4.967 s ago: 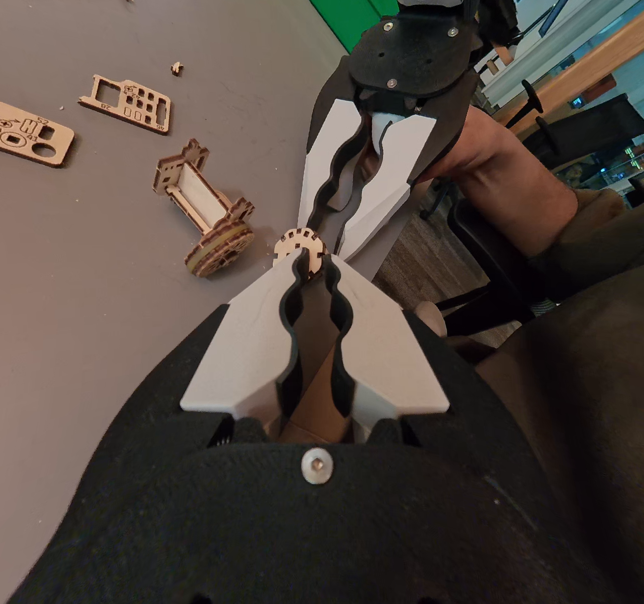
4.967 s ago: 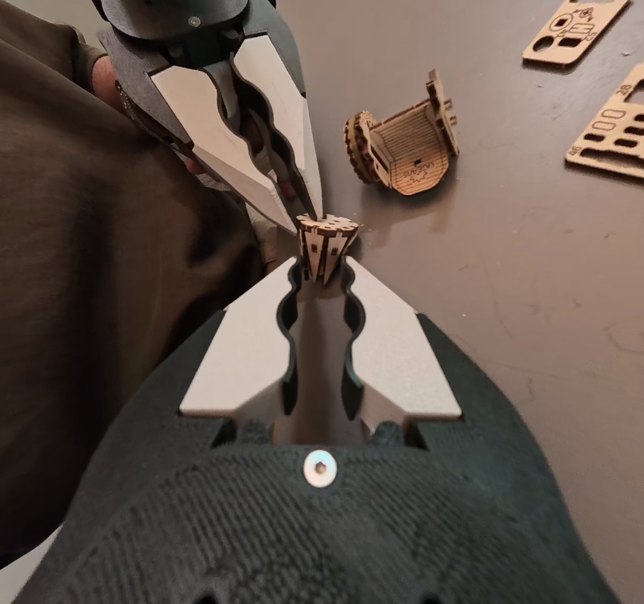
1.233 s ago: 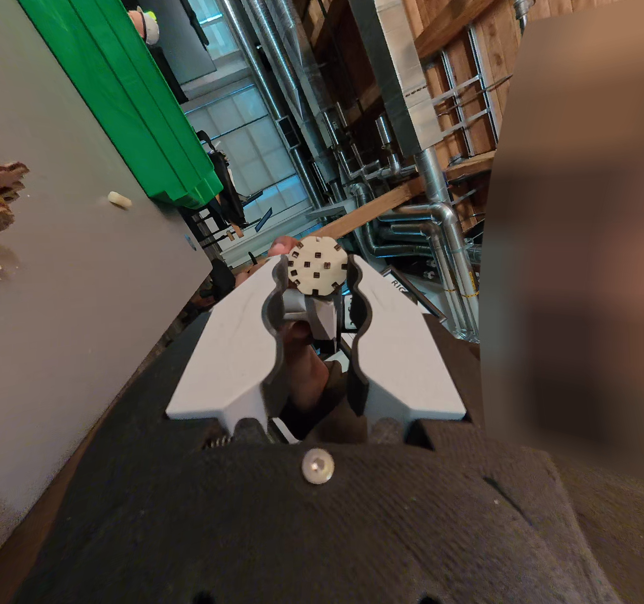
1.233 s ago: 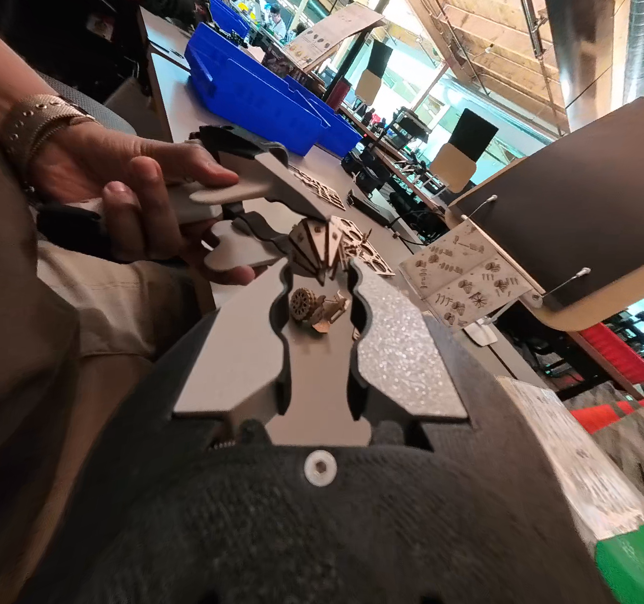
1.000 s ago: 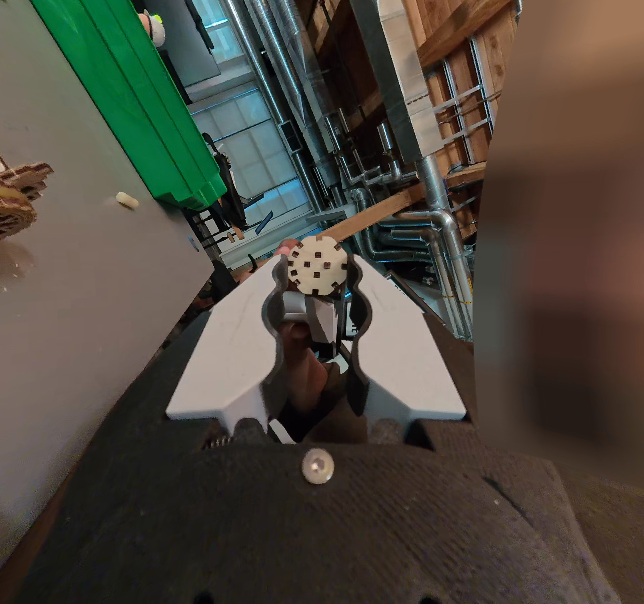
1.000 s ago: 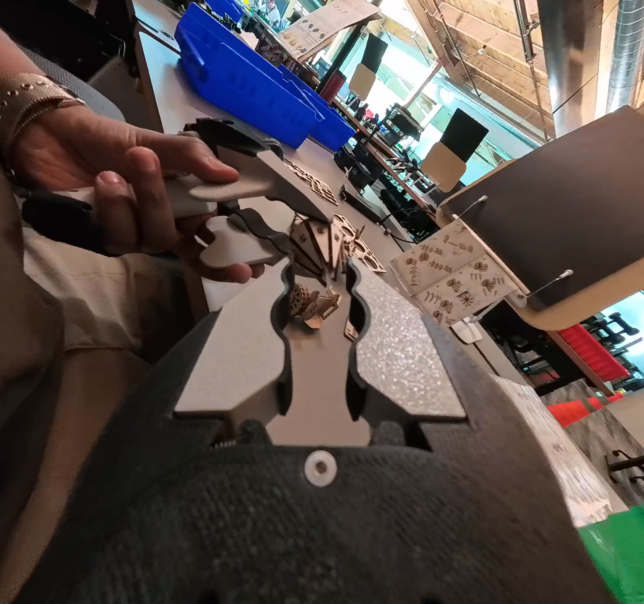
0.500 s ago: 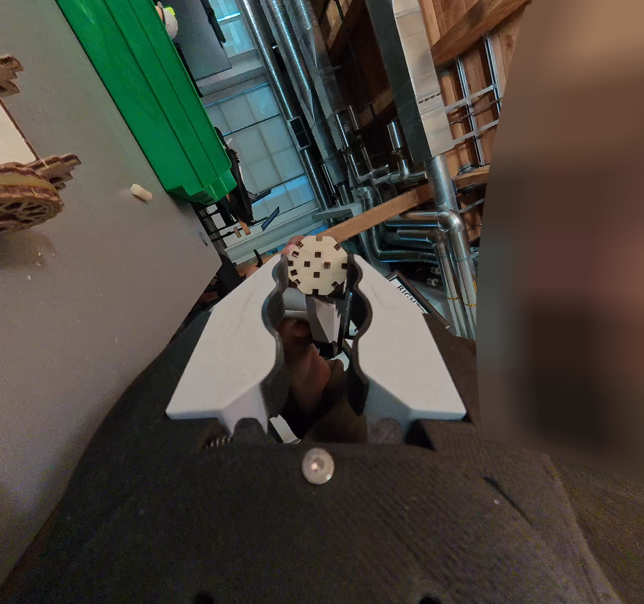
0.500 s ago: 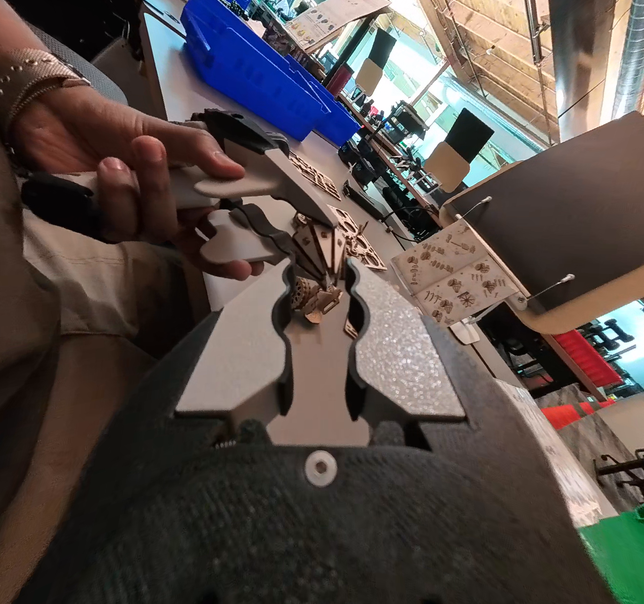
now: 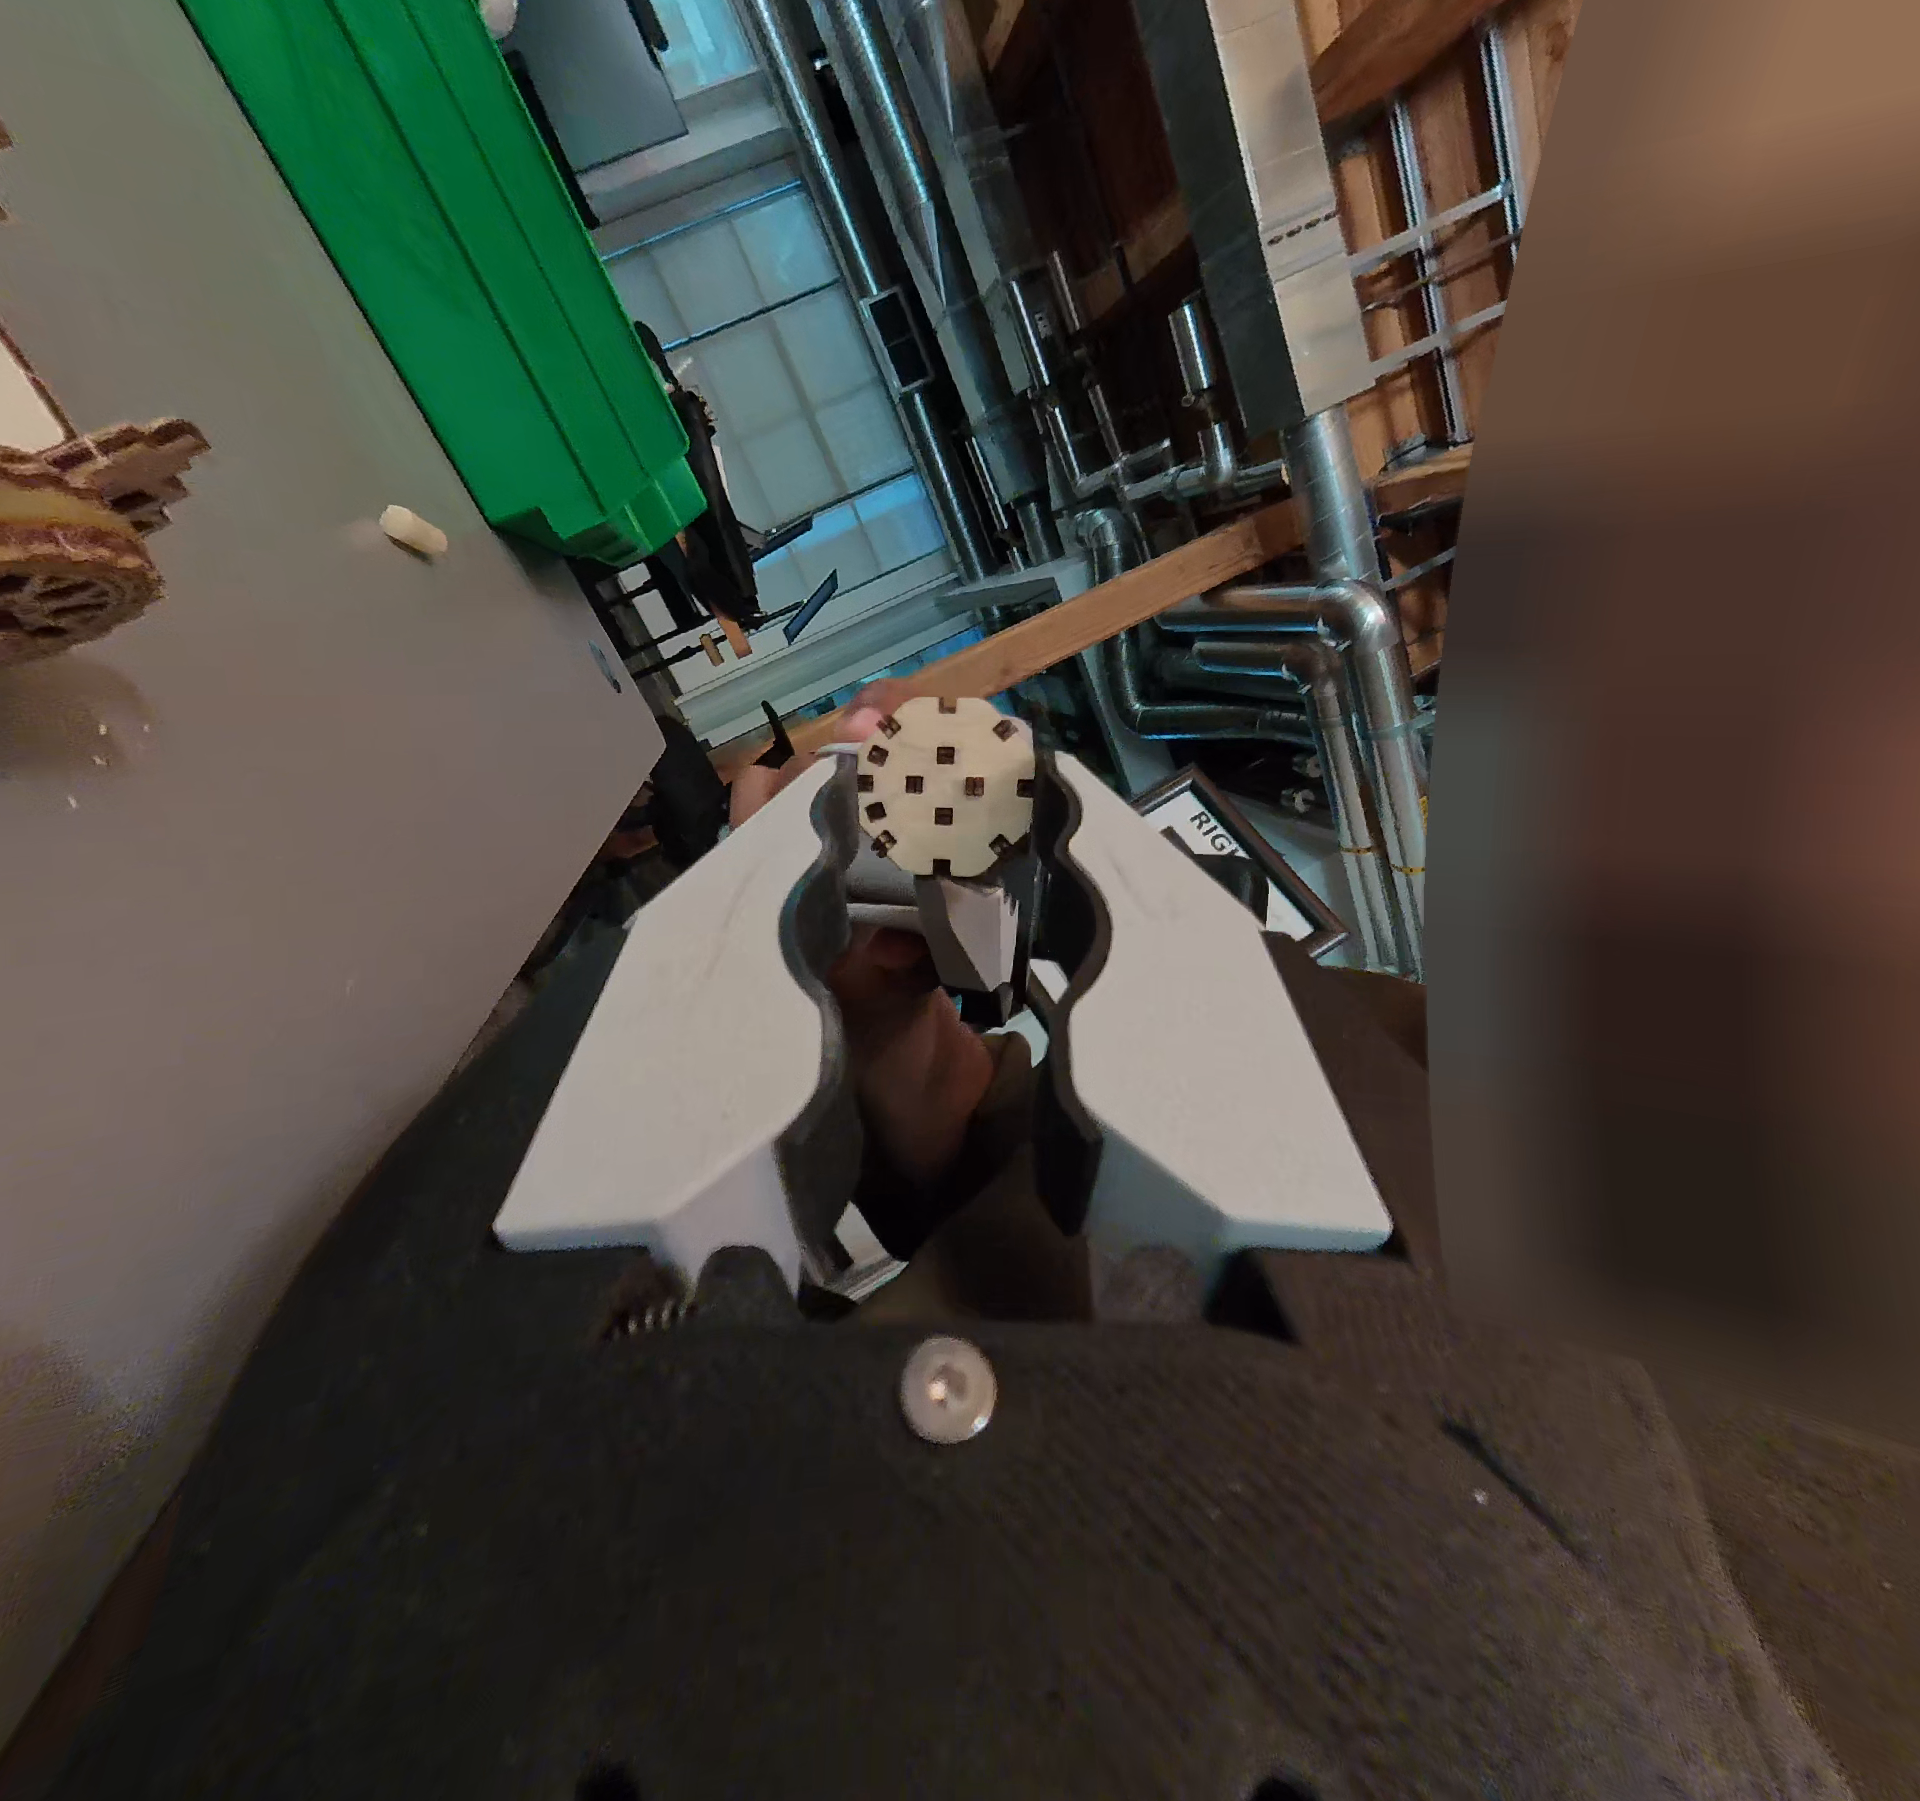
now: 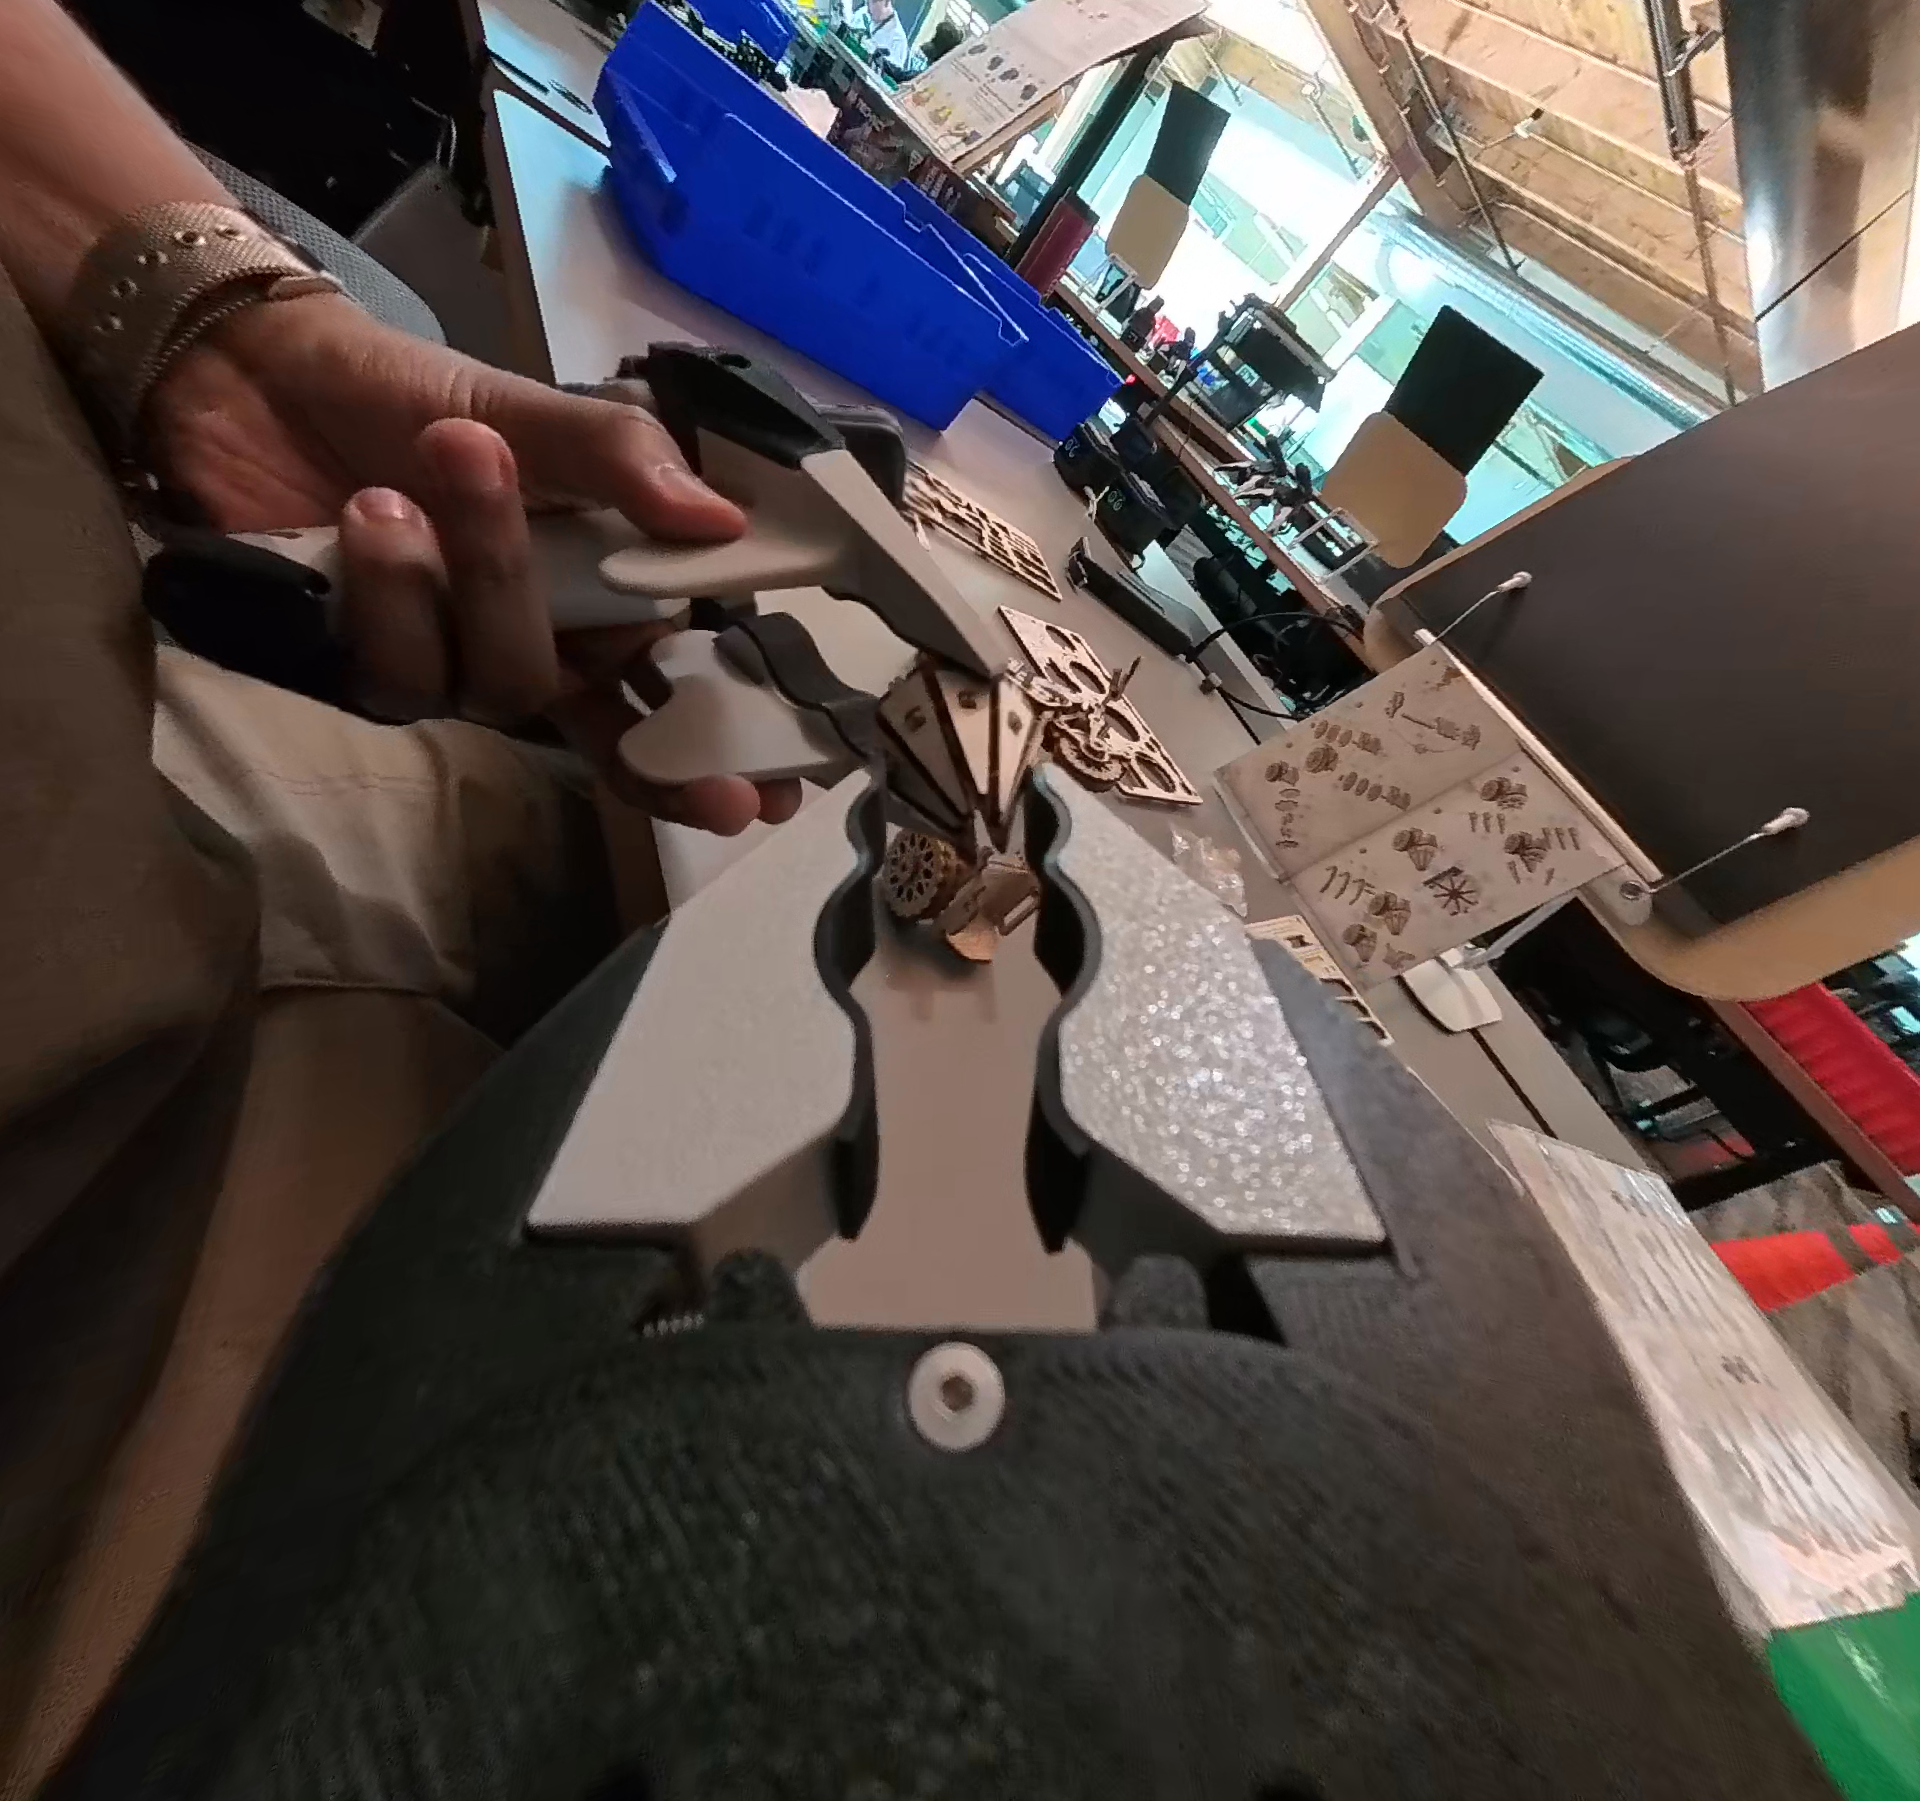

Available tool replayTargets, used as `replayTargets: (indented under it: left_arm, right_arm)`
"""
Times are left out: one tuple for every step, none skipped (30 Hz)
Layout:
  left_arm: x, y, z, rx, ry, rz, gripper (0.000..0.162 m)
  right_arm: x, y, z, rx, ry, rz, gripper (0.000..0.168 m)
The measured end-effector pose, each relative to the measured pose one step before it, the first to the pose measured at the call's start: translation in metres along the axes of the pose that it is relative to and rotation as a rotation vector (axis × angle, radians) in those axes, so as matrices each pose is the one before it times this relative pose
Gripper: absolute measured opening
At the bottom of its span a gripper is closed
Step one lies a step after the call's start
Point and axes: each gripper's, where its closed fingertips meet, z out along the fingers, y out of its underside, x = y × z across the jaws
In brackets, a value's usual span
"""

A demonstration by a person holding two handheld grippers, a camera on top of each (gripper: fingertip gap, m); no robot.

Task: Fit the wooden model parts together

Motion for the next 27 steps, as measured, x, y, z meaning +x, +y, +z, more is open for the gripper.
replayTargets:
  left_arm:
    - [-0.00011, 0.00050, 0.00006, -0.0086, -0.0020, 0.0032, 0.032]
    - [-0.00020, 0.00040, -0.00004, -0.0038, -0.0035, 0.0069, 0.032]
    - [-0.00021, 0.00092, 0.00007, -0.0063, -0.0018, 0.0033, 0.032]
    - [-0.00023, 0.00091, 0.00005, -0.0085, -0.0011, -0.0008, 0.032]
    - [-0.00079, 0.00086, -0.00005, -0.0080, -0.0045, 0.0030, 0.032]
    - [-0.00085, 0.00080, -0.00007, -0.0075, -0.0069, 0.0075, 0.032]
    - [-0.00045, 0.00097, -0.00008, -0.0093, -0.0045, 0.0071, 0.032]
    - [-0.00008, 0.00096, 0.00004, -0.0105, -0.0042, 0.0069, 0.032]
    - [-0.00044, 0.00078, 0.00007, -0.0099, -0.0068, 0.0113, 0.032]
    - [-0.00088, 0.00068, -0.00006, -0.0100, -0.0097, 0.0133, 0.032]
    - [-0.00074, 0.00052, -0.00007, -0.0074, -0.0084, 0.0128, 0.032]
    - [-0.00044, 0.00052, -0.00006, -0.0057, -0.0048, 0.0064, 0.032]
    - [-0.00022, 0.00000, 0.00003, -0.0005, -0.0003, -0.0015, 0.032]
    - [0.00024, -0.00080, 0.00002, 0.0068, 0.0058, -0.0100, 0.032]
    - [0.00029, -0.00060, 0.00050, 0.0049, 0.0083, -0.0152, 0.031]
    - [0.00029, 0.00057, 0.00131, -0.0025, 0.0059, -0.0105, 0.032]
    - [0.00045, -0.00046, 0.00097, 0.0031, 0.0049, -0.0053, 0.032]
    - [0.00064, -0.00080, -0.00001, 0.0015, 0.0055, -0.0011, 0.032]
    - [-0.00043, -0.00029, -0.00052, -0.0028, -0.0029, 0.0027, 0.032]
    - [-0.00095, 0.00049, -0.00077, -0.0062, -0.0079, 0.0100, 0.032]
    - [-0.00035, 0.00015, -0.00067, -0.0039, -0.0054, 0.0081, 0.032]
    - [0.00070, -0.00039, -0.00042, -0.0009, 0.0008, 0.0046, 0.031]
    - [0.00068, -0.00014, -0.00007, -0.0019, 0.0008, 0.0053, 0.032]
    - [-0.00008, -0.00026, -0.00019, -0.0009, -0.0028, 0.0068, 0.031]
    - [-0.00015, -0.00026, -0.00041, -0.0027, -0.0024, 0.0055, 0.031]
    - [-0.00050, 0.00053, -0.00037, -0.0085, -0.0043, 0.0063, 0.031]
    - [-0.00066, 0.00109, -0.00024, -0.0128, -0.0066, 0.0099, 0.031]
  right_arm:
    - [-0.00027, -0.00003, -0.00026, 0.0022, -0.0024, 0.0009, 0.024]
    - [-0.00023, 0.00026, -0.00011, 0.0004, -0.0034, -0.0002, 0.024]
    - [-0.00056, 0.00009, -0.00039, 0.0026, -0.0056, -0.0007, 0.024]
    - [-0.00064, 0.00017, -0.00055, 0.0027, -0.0054, 0.0022, 0.024]
    - [-0.00065, 0.00065, -0.00028, 0.0005, -0.0048, 0.0030, 0.024]
    - [-0.00080, 0.00074, -0.00028, -0.0008, -0.0042, 0.0000, 0.025]
    - [-0.00075, 0.00046, -0.00039, 0.0005, -0.0045, -0.0015, 0.025]
    - [-0.00066, 0.00014, -0.00044, 0.0016, -0.0057, 0.0035, 0.025]
    - [-0.00060, 0.00024, -0.00020, 0.0018, -0.0055, 0.0092, 0.025]
    - [-0.00046, 0.00053, 0.00006, 0.0007, -0.0042, 0.0089, 0.025]
    - [-0.00049, 0.00071, 0.00011, -0.0013, -0.0031, 0.0024, 0.025]
    - [-0.00043, 0.00041, -0.00018, -0.0008, -0.0029, -0.0039, 0.025]
    - [0.00011, 0.00021, -0.00002, 0.0005, -0.0005, -0.0021, 0.026]
    - [0.00067, -0.00047, 0.00012, 0.0025, 0.0018, 0.0066, 0.025]
    - [0.00022, -0.00092, 0.00034, 0.0027, -0.0022, 0.0075, 0.026]
    - [-0.00070, -0.00053, 0.00076, -0.0034, -0.0068, -0.0060, 0.030]
    - [-0.00022, -0.00013, 0.00086, -0.0071, -0.0002, -0.0132, 0.035]
    - [0.00004, -0.00036, 0.00042, -0.0030, 0.0035, -0.0095, 0.036]
    - [-0.00068, 0.00048, 0.00034, -0.0026, 0.0006, -0.0023, 0.037]
    - [-0.00108, 0.00060, 0.00007, 0.0001, -0.0037, 0.0033, 0.038]
    - [-0.00055, 0.00015, -0.00011, 0.0031, -0.0019, 0.0047, 0.038]
    - [0.00121, -0.00015, -0.00023, 0.0024, 0.0054, 0.0084, 0.043]
    - [0.00185, -0.00021, -0.00026, 0.0006, 0.0055, 0.0114, 0.050]
    - [0.00104, -0.00034, -0.00063, 0.0011, -0.0027, 0.0096, 0.052]
    - [0.00142, -0.00011, -0.00096, 0.0019, 0.0015, 0.0056, 0.052]
    - [0.00070, 0.00035, -0.00090, -0.0002, 0.0002, -0.0006, 0.052]
    - [-0.00123, 0.00105, -0.00050, -0.0045, -0.0082, -0.0085, 0.050]
